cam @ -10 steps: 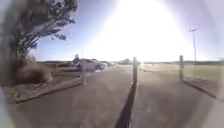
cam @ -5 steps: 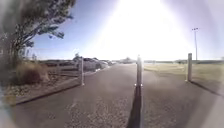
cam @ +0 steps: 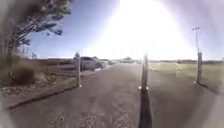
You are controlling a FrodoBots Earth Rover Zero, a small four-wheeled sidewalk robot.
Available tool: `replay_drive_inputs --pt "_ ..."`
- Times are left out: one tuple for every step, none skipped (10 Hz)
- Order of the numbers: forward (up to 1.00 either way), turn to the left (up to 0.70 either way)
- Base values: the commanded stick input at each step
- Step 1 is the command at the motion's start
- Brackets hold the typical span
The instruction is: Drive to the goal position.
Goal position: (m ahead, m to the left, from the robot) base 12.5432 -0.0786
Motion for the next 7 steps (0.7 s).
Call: replay_drive_inputs --pt "0.70 0.00" --pt "0.70 0.00" --pt "0.70 0.00" --pt "0.70 0.00" --pt "0.70 0.00" --pt "0.70 0.00" --pt "0.70 0.00"
